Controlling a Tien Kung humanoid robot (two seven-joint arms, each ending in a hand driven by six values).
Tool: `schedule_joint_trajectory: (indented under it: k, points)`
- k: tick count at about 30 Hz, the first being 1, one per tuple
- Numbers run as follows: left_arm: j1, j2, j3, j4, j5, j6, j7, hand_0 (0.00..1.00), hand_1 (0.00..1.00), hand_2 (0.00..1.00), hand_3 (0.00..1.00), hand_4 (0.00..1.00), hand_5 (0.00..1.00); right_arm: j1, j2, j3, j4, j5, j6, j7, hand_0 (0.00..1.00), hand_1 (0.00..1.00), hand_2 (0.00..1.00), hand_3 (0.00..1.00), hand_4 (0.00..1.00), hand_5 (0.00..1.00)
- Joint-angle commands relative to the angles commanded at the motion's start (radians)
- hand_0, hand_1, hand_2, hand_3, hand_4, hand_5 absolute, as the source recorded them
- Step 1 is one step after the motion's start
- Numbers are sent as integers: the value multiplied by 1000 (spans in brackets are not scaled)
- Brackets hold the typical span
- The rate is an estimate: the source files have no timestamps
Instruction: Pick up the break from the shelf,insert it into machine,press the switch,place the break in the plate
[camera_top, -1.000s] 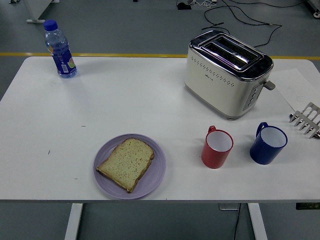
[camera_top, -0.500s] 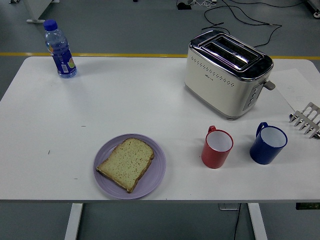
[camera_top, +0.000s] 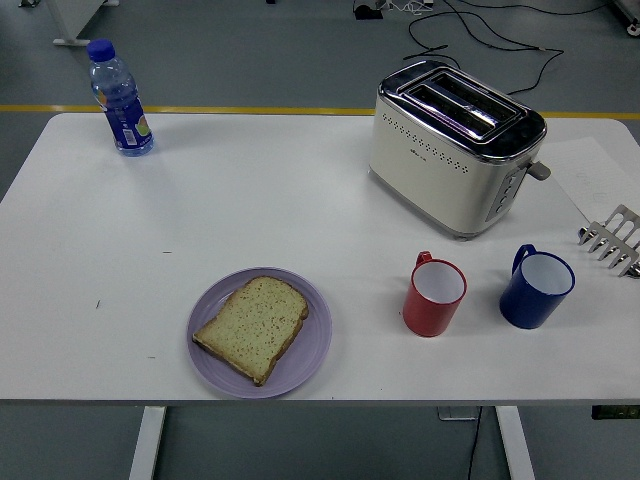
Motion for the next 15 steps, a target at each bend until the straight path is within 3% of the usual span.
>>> schedule_joint_trajectory:
  k: [15]
  points:
    - [-2, -1, -3, 0, 3, 0, 1, 687, 665, 714, 724, 466, 998, 0, 0, 2, -1, 5, 0, -1, 741, 683, 704, 625, 398, 232]
